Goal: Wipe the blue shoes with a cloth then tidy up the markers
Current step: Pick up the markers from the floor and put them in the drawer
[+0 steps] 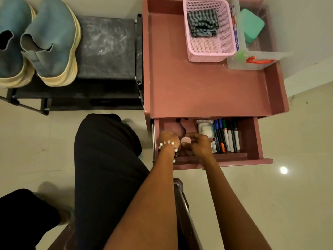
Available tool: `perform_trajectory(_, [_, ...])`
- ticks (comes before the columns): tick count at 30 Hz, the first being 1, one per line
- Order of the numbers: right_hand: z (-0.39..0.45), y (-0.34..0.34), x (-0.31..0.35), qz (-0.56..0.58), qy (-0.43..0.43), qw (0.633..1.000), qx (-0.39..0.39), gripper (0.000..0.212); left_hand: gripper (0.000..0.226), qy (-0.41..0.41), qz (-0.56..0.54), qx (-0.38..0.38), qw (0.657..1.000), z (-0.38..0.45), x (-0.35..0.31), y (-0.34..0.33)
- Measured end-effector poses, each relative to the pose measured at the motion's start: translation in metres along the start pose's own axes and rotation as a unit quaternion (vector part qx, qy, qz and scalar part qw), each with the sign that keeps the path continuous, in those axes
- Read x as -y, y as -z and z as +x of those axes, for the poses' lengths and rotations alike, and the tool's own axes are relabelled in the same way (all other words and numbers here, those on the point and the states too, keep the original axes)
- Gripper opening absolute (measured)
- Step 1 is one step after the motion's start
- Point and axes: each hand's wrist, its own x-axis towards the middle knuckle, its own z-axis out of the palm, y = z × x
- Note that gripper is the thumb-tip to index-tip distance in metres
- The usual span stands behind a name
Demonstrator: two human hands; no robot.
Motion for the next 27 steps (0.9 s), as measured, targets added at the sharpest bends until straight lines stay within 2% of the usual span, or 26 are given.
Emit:
perform_trajectory(2, [0.017,-0.010,-0.001,-0.118,0.025,0.993,-0.015,0.034,0.020,0.003,-0.034,-0.017,0.999,-0.004,-0.005,0.005])
perform_trajectory(4, [0.030,-0.021,-0.002,-0.243,0.066,0.968,0.005,0.032,0.022,0.006,-0.096,-0.052,0.994,0.000,-0.003,0.010])
perform_trajectory(7, [0.034,-0.034,0.001,-0.337,0.091,0.937,0.009,0.020,0.017,0.025,-0.134,-0.059,0.989,0.012,0.001,0.014])
perform_trajectory(13, [0.034,-0.031,-0.002,-0.392,0.092,0.915,-0.028,0.023,0.022,0.026,-0.146,-0.079,0.986,0.008,-0.001,0.021])
perform_trajectory(15, [0.034,-0.026,-0.010,-0.375,0.100,0.921,-0.036,0.022,0.018,0.022,-0.104,-0.049,0.993,0.009,-0.001,0.023])
perform_trajectory(16, [0.033,-0.023,-0.013,-0.352,0.095,0.930,-0.048,0.023,0.023,0.023,-0.079,-0.041,0.996,0.010,0.001,0.024])
perform_trajectory(18, [0.026,-0.016,-0.012,-0.293,0.097,0.946,-0.099,0.026,0.025,-0.007,-0.022,-0.058,0.998,-0.001,-0.003,0.027])
perform_trajectory(19, [0.019,-0.011,-0.009,-0.252,0.099,0.954,-0.131,0.026,0.025,-0.055,0.041,-0.086,0.994,-0.011,-0.006,0.029])
perform_trajectory(20, [0.011,-0.005,-0.005,-0.206,0.101,0.960,-0.160,0.025,0.025,-0.117,0.160,-0.102,0.975,-0.024,-0.009,0.030])
perform_trajectory(21, [0.000,0.002,-0.002,-0.166,0.099,0.963,-0.188,0.023,0.027,-0.188,0.298,-0.105,0.930,-0.037,-0.011,0.030])
perform_trajectory(23, [-0.022,0.016,-0.002,-0.107,0.088,0.957,-0.256,0.022,0.039,-0.350,0.470,-0.098,0.804,-0.057,-0.010,0.027])
perform_trajectory(24, [-0.032,0.023,-0.005,-0.085,0.082,0.948,-0.297,0.023,0.051,-0.398,0.508,-0.082,0.759,-0.064,-0.010,0.025])
perform_trajectory(25, [-0.041,0.030,-0.009,-0.066,0.069,0.937,-0.336,0.027,0.068,-0.421,0.537,-0.057,0.729,-0.067,-0.007,0.020])
perform_trajectory(27, [-0.057,0.042,-0.017,-0.037,-0.001,0.918,-0.394,0.038,0.108,-0.416,0.603,0.008,0.681,-0.069,0.006,0.013])
